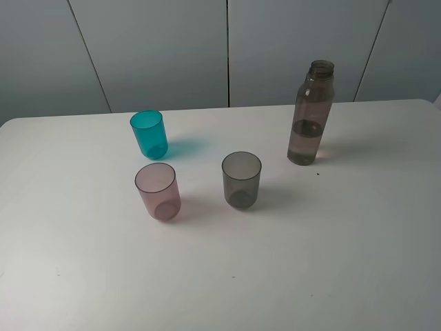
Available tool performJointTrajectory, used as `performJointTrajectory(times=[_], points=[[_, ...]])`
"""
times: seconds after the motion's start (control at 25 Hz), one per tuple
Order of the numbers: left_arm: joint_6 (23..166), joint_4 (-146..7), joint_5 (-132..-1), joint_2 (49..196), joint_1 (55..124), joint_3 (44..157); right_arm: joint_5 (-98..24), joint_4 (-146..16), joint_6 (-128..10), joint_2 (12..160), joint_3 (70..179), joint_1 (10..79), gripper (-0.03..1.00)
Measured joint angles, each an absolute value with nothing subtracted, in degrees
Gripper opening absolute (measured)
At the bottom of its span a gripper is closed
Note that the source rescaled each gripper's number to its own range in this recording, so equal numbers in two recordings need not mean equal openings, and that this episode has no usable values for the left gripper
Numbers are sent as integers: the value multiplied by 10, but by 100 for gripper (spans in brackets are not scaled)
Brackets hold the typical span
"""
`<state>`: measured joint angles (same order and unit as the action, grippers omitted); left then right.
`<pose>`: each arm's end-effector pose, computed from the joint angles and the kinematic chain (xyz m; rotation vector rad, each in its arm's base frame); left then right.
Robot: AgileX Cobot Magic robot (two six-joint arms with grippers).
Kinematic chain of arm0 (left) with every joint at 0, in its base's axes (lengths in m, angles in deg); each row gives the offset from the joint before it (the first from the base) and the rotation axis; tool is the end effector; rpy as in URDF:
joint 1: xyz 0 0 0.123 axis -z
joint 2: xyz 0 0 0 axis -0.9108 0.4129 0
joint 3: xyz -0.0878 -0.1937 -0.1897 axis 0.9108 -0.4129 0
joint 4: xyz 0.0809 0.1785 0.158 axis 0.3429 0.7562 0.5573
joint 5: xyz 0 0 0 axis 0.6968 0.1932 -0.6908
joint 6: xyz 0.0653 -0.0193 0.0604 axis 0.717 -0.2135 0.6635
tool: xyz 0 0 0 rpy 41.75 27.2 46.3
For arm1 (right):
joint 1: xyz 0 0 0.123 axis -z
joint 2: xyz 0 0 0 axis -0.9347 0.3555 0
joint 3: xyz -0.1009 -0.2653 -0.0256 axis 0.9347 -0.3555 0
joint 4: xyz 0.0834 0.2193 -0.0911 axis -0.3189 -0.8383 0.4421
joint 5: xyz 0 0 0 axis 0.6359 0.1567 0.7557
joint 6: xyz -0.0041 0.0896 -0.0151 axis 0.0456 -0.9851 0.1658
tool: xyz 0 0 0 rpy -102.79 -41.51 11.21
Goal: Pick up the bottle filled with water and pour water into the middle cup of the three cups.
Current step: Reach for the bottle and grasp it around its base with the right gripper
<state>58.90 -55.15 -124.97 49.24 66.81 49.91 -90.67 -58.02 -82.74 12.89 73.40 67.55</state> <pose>-0.0077 0.0017 0.2785 -0.0040 2.0496 -0.0036 -0.0078 0.0006 0.2772 -0.0204 2.0700 0.0359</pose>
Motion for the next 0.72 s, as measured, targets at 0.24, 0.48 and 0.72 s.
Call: performJointTrajectory(times=[0.24,0.48,0.72], points=[[589,-551,-1250,492,668,499,-907,-580,-827,129,734,675,100],[590,-551,-1250,492,668,499,-907,-580,-827,129,734,675,100],[590,-551,-1250,492,668,499,-907,-580,-827,129,734,675,100]])
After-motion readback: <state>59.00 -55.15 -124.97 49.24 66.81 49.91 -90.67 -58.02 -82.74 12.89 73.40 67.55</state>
